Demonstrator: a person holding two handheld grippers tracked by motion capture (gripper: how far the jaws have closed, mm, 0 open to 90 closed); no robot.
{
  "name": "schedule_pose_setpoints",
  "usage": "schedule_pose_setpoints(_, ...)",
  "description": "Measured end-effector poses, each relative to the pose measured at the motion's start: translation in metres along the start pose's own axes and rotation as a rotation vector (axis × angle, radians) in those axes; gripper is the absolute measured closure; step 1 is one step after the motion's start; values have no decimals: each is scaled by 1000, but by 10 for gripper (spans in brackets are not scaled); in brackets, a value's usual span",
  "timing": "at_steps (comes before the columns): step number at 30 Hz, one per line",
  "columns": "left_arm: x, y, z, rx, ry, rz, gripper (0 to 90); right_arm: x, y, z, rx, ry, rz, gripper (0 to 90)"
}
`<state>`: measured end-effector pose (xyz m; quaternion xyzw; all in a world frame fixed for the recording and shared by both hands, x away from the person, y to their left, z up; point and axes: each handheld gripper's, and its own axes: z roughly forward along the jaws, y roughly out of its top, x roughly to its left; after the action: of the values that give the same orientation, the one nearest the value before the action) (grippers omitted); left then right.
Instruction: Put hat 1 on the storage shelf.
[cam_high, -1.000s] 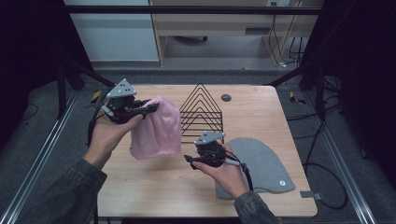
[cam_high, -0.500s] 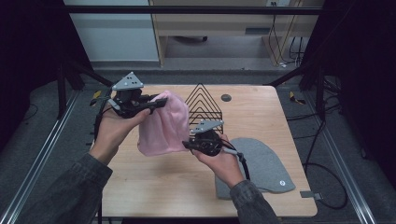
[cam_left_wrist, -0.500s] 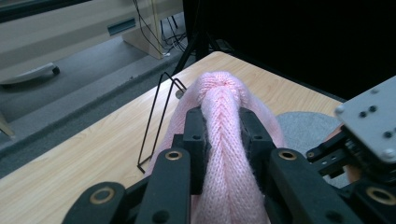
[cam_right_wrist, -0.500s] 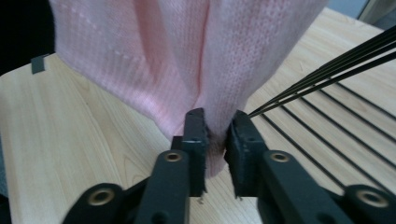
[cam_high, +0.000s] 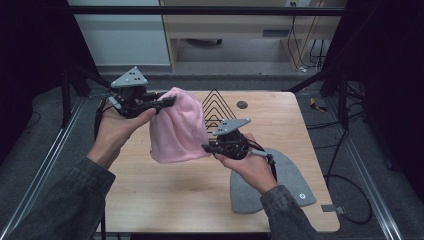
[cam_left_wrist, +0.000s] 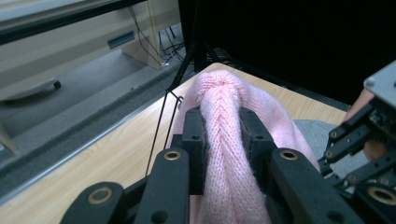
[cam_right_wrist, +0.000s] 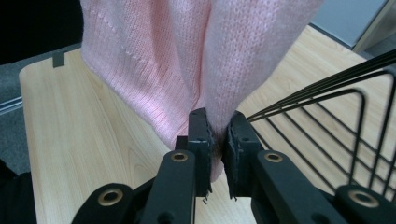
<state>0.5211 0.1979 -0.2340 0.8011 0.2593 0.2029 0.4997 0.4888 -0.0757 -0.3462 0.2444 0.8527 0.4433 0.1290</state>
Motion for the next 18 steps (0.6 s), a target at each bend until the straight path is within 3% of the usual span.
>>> schedule_pose_setpoints(3, 5, 7, -1, -14, 2, -1, 749, -8, 8, -7, -11, 16, -12, 824)
schedule_pose_setpoints(7, 11, 19, 1, -22, 28, 4, 749, -20, 24, -12, -13, 2, -34, 826)
schedule_pose_setpoints(9, 15, 23, 1, -26, 47, 11, 749, -28, 34, -15, -21, 6, -27, 829)
schedule_pose_setpoints(10, 18, 26, 2, -41, 49, -6, 749, -31, 37, -16, -23, 8, -21, 829)
schedule_pose_setpoints(11, 20, 28, 3, -49, 54, -8, 750, -38, 46, -19, -25, -5, -29, 829)
schedule_pose_setpoints(18, 34, 36, 11, -65, 80, 7, 749, -56, 55, -16, -49, -43, -14, 826)
